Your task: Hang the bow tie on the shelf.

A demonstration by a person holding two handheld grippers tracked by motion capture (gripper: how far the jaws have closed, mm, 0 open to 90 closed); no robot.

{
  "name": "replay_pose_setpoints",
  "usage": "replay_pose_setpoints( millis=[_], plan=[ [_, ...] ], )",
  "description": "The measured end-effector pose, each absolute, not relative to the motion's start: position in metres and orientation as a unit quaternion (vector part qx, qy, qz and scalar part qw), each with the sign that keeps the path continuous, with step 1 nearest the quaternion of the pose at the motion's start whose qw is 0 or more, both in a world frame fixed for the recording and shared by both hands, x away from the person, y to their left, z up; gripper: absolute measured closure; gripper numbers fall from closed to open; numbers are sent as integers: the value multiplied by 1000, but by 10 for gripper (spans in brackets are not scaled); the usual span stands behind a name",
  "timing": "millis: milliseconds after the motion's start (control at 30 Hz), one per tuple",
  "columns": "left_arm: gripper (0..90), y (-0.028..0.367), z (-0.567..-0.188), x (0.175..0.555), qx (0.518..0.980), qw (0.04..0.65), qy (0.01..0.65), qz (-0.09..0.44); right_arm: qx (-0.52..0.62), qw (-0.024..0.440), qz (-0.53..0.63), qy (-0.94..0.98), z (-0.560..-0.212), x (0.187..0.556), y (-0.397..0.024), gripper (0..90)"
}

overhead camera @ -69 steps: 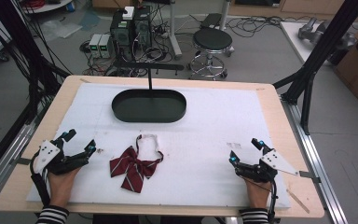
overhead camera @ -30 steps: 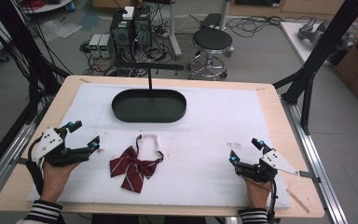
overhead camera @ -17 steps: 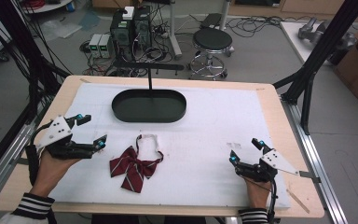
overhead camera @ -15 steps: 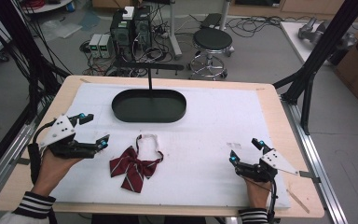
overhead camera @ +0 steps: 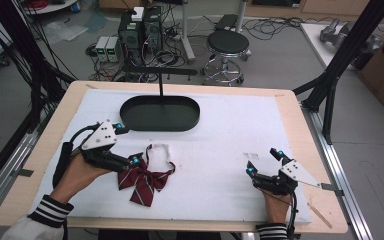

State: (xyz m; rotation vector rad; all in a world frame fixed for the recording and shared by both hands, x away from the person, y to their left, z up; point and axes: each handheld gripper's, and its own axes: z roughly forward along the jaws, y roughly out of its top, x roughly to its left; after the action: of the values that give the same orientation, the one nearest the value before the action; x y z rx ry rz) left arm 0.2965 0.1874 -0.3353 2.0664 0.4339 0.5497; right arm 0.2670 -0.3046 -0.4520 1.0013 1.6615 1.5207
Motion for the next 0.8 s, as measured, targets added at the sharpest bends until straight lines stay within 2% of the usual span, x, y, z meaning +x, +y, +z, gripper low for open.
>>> replay_pose_setpoints(
  millis=[467, 800],
  plan=[
    [158, 165, -358, 301, 892, 387, 153, 175, 383, 332, 582, 636, -452, 267, -304, 32],
    [214, 153, -379, 304, 924, 331, 129, 142, 382, 333, 583, 635, -452, 267, -305, 32]
  ],
)
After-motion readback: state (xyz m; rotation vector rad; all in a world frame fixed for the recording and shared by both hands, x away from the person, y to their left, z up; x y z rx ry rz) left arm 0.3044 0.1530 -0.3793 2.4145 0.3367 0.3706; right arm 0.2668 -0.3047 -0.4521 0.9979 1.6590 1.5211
